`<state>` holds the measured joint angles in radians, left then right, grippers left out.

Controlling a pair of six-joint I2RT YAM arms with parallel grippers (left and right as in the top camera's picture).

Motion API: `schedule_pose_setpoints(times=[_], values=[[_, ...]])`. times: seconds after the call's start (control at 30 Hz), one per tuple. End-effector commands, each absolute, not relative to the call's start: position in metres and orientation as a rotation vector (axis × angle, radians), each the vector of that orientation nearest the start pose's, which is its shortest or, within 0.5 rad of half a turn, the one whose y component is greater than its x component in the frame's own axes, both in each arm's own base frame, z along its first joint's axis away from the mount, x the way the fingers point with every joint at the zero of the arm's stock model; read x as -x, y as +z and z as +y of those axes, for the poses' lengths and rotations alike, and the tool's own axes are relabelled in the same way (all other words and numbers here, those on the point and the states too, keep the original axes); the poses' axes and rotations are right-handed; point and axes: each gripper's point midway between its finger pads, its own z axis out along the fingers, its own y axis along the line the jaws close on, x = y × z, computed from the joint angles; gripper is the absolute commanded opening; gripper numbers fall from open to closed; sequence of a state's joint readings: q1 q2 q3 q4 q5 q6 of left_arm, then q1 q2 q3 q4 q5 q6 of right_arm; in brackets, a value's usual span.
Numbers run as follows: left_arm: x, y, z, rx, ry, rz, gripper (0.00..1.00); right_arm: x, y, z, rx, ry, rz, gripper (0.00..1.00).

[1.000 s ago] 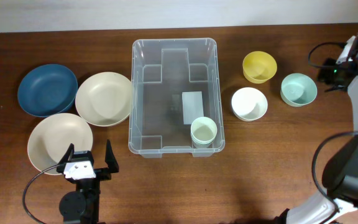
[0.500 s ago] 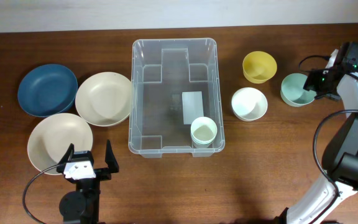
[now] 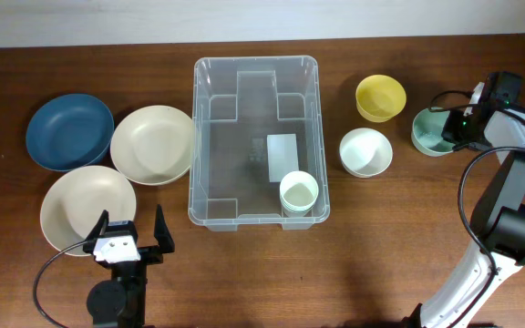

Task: Pack container
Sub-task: 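Lower the right gripper onto the mint-green bowl rim and grasp it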

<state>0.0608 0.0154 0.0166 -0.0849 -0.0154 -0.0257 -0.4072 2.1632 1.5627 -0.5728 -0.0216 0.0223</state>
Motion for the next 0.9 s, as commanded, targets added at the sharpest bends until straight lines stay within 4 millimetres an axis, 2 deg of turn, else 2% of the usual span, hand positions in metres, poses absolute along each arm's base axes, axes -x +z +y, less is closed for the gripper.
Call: schedule_pose_setpoints(times=[0.0,0.17,0.27,0.3,0.33,0.6,0.73,0.87], values=[[-0.245,0.156,0.017,0.073,0.05,1.65,1.0,-0.456,0.009,-0.194,-0.592,-0.058,2.688,0.34],[-0.245,0.156,0.017,0.073,0.05,1.65,1.0,-0.455,0.002,-0.193,-0.589,-0.062,2.677,0.33],[-0.245,0.156,0.017,0.073,0.051,1.65,1.0,-0.454,-0.001,-0.193,-0.589,-0.062,2.677,0.19],[-0.245,0.156,0.017,0.073,0.051,1.65,1.0,-0.454,-0.001,-0.193,-0.59,-0.061,2.676,0.09],[-0.245,0.156,0.017,0.073,0.05,1.65,1.0,-0.454,-0.001,-0.193,-0.589,-0.061,2.676,0.04],[-0.245,0.156,0.017,0.073,0.05,1.65,1.0,-0.458,0.005,-0.197,-0.598,-0.065,2.647,0.04],[-0.245,0.156,0.017,0.073,0.05,1.65,1.0,-0.465,0.025,-0.199,-0.587,-0.028,2.599,0.04],[-0.245,0.156,0.017,0.073,0.05,1.65,1.0,-0.471,0.057,-0.199,-0.567,0.038,2.524,0.04]])
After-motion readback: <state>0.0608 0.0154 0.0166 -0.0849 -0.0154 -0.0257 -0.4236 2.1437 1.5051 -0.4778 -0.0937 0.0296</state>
